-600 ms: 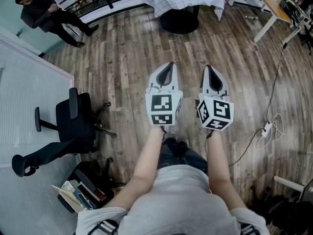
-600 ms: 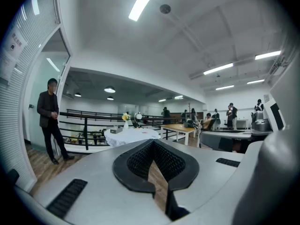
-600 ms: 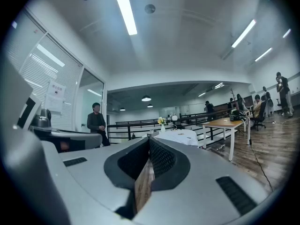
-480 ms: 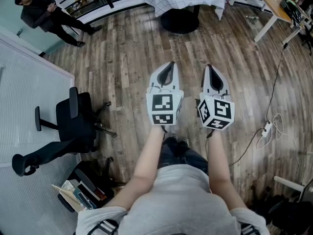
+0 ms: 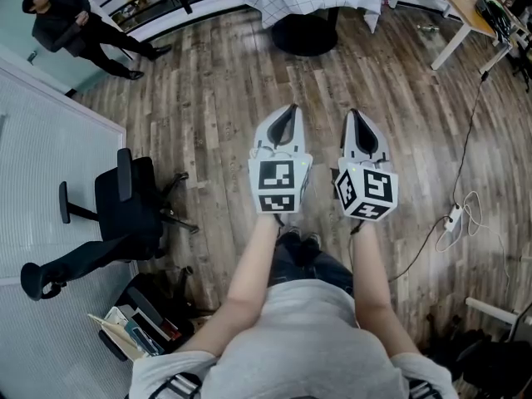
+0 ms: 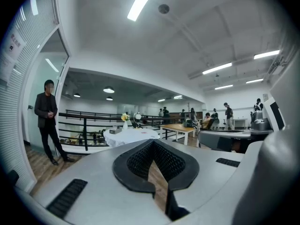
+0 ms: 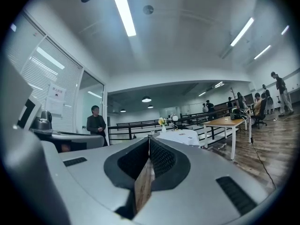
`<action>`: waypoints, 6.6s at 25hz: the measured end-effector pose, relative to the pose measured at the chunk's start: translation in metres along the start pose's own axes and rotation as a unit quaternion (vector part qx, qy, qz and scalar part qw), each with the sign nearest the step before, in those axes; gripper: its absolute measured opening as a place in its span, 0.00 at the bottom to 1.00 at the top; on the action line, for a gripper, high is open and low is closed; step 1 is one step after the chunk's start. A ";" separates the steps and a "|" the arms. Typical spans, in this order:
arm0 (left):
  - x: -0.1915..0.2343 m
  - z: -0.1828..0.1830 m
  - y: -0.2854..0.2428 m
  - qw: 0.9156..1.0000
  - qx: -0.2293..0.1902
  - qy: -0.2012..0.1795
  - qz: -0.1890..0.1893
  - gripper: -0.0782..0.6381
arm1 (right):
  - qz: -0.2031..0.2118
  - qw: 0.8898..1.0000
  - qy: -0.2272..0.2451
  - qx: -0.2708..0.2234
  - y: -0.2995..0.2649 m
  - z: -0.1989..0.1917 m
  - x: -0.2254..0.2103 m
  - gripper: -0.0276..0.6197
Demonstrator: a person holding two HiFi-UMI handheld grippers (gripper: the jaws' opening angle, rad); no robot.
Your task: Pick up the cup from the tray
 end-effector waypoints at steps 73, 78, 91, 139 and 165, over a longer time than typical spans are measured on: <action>0.238 0.004 -0.540 0.996 0.030 0.013 0.080 0.12 | 0.063 0.997 -0.028 0.026 -0.579 0.055 -0.143 0.06; 0.251 0.013 -0.603 0.995 0.032 0.008 0.089 0.12 | 0.073 0.997 -0.032 0.022 -0.641 0.069 -0.175 0.06; 0.290 -0.004 -0.677 0.992 0.065 0.011 0.108 0.12 | 0.085 0.994 -0.047 0.045 -0.731 0.059 -0.198 0.06; 0.523 -0.063 -0.996 0.987 0.119 0.054 0.093 0.12 | 0.102 0.986 -0.035 0.125 -1.140 0.019 -0.177 0.06; 0.647 -0.119 -0.981 0.978 0.142 0.061 0.140 0.12 | 0.171 0.967 0.002 0.191 -1.217 -0.050 -0.107 0.06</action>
Point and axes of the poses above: the fingertips, and each gripper's own axes: y backward along the fingers, x to its left, z out of its top, the point moved 4 cm from there along y, backward along the fingers, and after that the axes turned 12 degrees about -y, right-handed, at the moved point
